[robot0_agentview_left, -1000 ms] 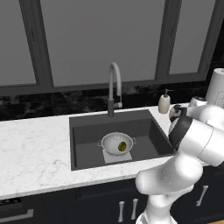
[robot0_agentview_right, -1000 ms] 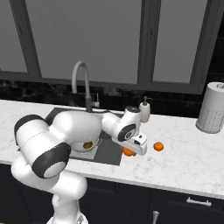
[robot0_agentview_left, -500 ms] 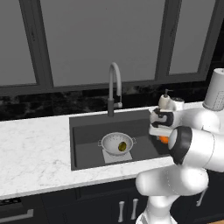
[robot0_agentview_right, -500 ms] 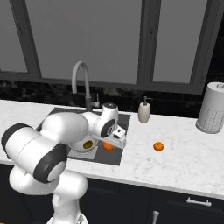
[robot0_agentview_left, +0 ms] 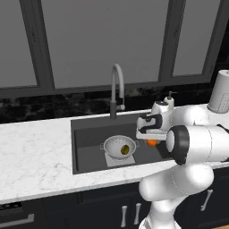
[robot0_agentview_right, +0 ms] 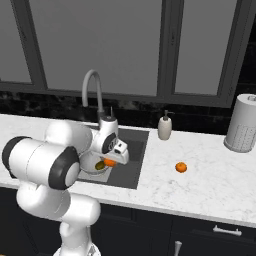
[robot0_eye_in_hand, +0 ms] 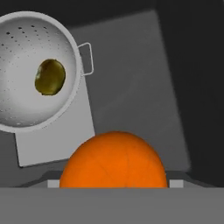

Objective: Put the colander in the sink, put the tangerine, kiwi, orange in the colander, and turn on the sink faucet and pour water over the colander.

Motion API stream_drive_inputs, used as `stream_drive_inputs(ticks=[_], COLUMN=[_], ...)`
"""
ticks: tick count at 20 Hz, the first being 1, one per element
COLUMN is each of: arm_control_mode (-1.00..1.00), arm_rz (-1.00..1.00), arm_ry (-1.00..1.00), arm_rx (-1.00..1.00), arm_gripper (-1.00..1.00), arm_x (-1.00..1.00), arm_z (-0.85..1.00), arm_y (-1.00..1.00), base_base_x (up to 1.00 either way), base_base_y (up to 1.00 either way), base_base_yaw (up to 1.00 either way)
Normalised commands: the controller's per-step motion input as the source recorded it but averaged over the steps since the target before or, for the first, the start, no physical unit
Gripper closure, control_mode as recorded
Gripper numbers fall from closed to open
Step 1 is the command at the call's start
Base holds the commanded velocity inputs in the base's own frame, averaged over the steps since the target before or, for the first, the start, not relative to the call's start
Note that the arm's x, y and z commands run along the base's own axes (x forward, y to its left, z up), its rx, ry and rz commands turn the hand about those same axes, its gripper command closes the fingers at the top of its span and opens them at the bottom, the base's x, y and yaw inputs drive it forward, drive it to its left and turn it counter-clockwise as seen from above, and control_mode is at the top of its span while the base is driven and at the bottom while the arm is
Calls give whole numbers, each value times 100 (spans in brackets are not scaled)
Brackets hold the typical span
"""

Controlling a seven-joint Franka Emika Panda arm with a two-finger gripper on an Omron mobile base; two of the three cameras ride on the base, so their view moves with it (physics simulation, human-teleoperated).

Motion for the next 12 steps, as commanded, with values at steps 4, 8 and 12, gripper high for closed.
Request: stream_drive_inputs(ticks=[4,8,12], arm_control_mode=[-100,-100,-100], arm_rz=[0,0,0], arm_ry=[0,0,0], arm_rx=[0,0,0], arm_gripper=[100,100,100], arm_x=[44,33,23], arm_z=[-14,-30,-40], arm_y=[29,26,36], base_base_x=[0,0,0], base_base_y=[0,0,0], base_base_yaw=[0,0,0])
